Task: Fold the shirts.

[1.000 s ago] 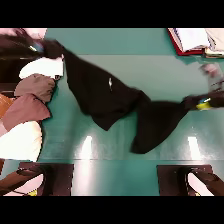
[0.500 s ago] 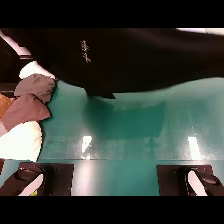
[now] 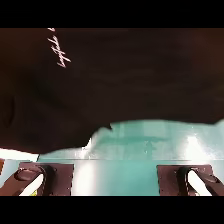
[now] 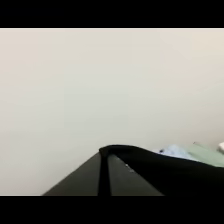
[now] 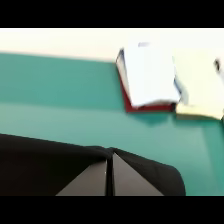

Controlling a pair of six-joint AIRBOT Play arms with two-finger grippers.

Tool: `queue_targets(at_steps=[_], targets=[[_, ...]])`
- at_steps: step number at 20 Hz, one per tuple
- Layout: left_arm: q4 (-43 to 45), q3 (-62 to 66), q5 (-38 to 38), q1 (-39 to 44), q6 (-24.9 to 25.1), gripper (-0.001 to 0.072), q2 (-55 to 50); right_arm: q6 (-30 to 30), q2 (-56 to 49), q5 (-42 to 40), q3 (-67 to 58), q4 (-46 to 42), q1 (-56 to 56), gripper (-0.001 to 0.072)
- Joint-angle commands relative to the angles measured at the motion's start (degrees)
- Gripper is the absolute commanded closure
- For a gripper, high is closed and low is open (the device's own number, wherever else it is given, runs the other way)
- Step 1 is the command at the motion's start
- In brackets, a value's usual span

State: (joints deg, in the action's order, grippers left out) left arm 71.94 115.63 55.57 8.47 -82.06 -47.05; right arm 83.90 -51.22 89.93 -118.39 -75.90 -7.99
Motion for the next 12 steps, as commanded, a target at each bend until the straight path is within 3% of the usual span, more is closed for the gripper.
queue_targets(at_steps=[1,4,8,9,10,11,12], targets=[[10.75,-9.7,4.76,-0.07,-4.13,0.0681,-4.22,2.23,-5.62,3.3,4.83,1.64,-0.04,0.0699],[11.41,-21.7,8.68,-0.07,-4.52,0.068,-13.66,2.64,-11.85,3.19,18.99,2.43,1.4,0.0699],[11.47,-31.1,5.16,-0.07,-4.28,0.0678,-29.14,2.6,-21.51,-4.33,32.09,2.36,5.51,0.0699],[11.45,-30.91,4.57,-0.07,-3.19,0.061,-32.81,2.6,-23.8,-7.74,32.94,2.36,6.4,0.0699],[11.43,-30.49,3.98,-0.07,-3.04,0.035,-36.02,2.6,-26.21,-10.78,32.98,2.4,7.37,0.0699],[11.41,-29.77,3.63,-0.07,-3.04,0.0284,-38.34,2.6,-28.59,-12.74,32.13,2.45,8.09,0.0698],[11.43,-28.89,2.84,-0.07,-3.02,0.0285,-40.06,2.6,-30.88,-13.31,30.34,2.45,8.66,0.0698]])
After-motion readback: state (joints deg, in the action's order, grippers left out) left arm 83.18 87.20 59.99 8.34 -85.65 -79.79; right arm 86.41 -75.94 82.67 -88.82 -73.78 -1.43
